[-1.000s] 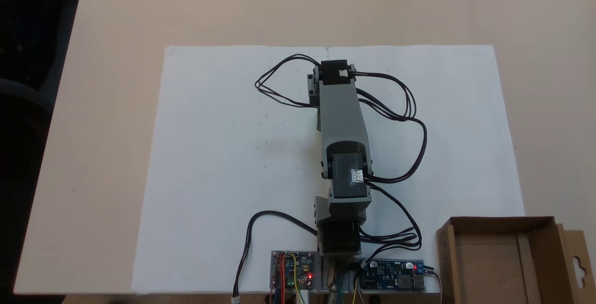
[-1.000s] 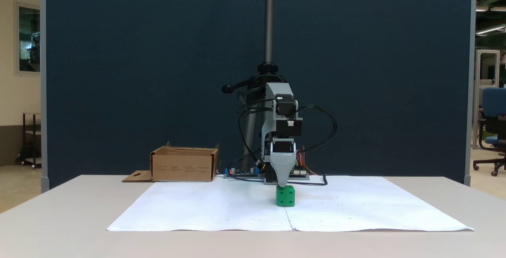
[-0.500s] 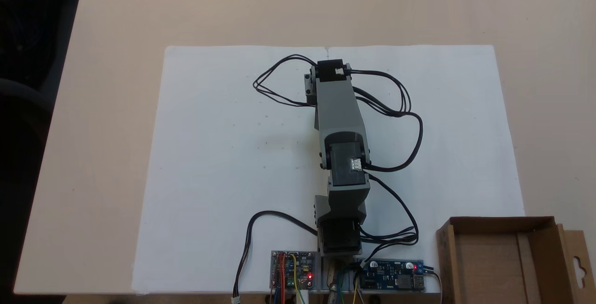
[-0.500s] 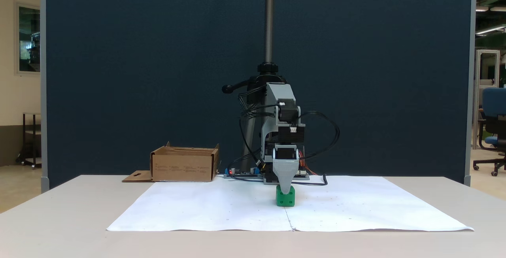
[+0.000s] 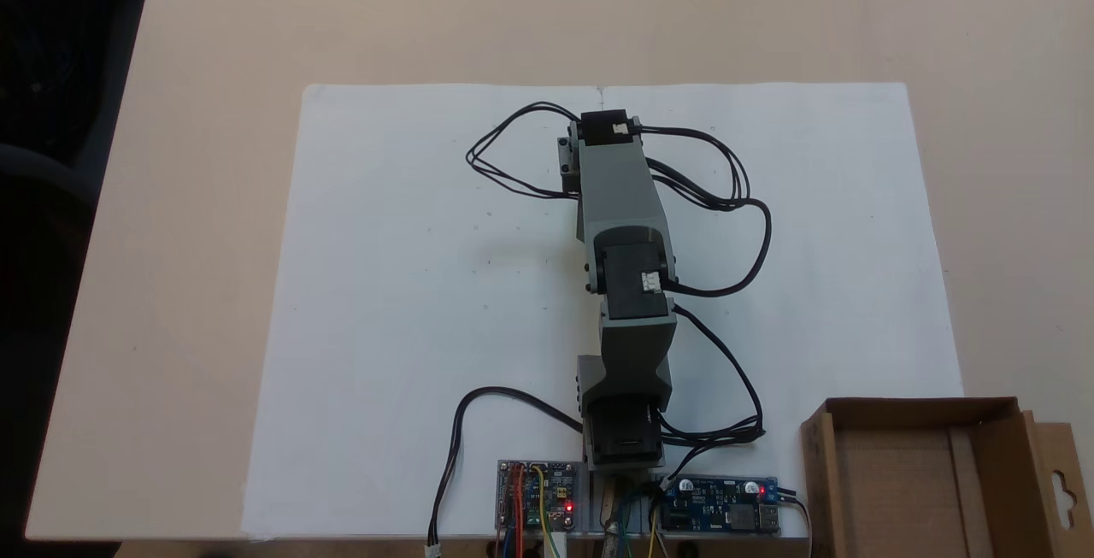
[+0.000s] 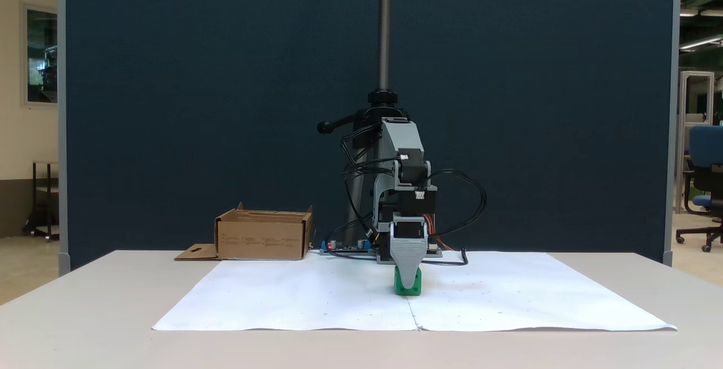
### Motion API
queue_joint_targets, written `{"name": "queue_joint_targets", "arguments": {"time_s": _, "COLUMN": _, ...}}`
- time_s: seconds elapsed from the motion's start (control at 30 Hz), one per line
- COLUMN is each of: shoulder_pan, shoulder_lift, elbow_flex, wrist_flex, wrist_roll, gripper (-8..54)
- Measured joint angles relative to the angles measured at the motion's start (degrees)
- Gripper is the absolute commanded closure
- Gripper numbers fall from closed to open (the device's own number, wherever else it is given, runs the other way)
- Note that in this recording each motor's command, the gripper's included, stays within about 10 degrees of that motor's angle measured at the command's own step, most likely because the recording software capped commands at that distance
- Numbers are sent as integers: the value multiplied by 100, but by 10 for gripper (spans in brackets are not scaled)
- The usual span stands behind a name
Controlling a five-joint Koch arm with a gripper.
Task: Grasp a green dice and put it in the bin.
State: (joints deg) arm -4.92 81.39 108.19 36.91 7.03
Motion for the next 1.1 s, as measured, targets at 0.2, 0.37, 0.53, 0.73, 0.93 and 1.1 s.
{"name": "queue_joint_targets", "arguments": {"time_s": 0.2, "shoulder_pan": 0, "shoulder_lift": -97, "elbow_flex": 9, "wrist_flex": 0, "wrist_roll": 0, "gripper": 34}}
{"name": "queue_joint_targets", "arguments": {"time_s": 0.37, "shoulder_pan": 0, "shoulder_lift": -193, "elbow_flex": 9, "wrist_flex": 0, "wrist_roll": 0, "gripper": 34}}
{"name": "queue_joint_targets", "arguments": {"time_s": 0.53, "shoulder_pan": 0, "shoulder_lift": -272, "elbow_flex": 0, "wrist_flex": 0, "wrist_roll": 0, "gripper": 40}}
{"name": "queue_joint_targets", "arguments": {"time_s": 0.73, "shoulder_pan": 44, "shoulder_lift": -299, "elbow_flex": 0, "wrist_flex": 0, "wrist_roll": 0, "gripper": 41}}
{"name": "queue_joint_targets", "arguments": {"time_s": 0.93, "shoulder_pan": 44, "shoulder_lift": -299, "elbow_flex": 0, "wrist_flex": 0, "wrist_roll": 0, "gripper": 58}}
{"name": "queue_joint_targets", "arguments": {"time_s": 1.1, "shoulder_pan": 44, "shoulder_lift": -299, "elbow_flex": 0, "wrist_flex": 0, "wrist_roll": 0, "gripper": 131}}
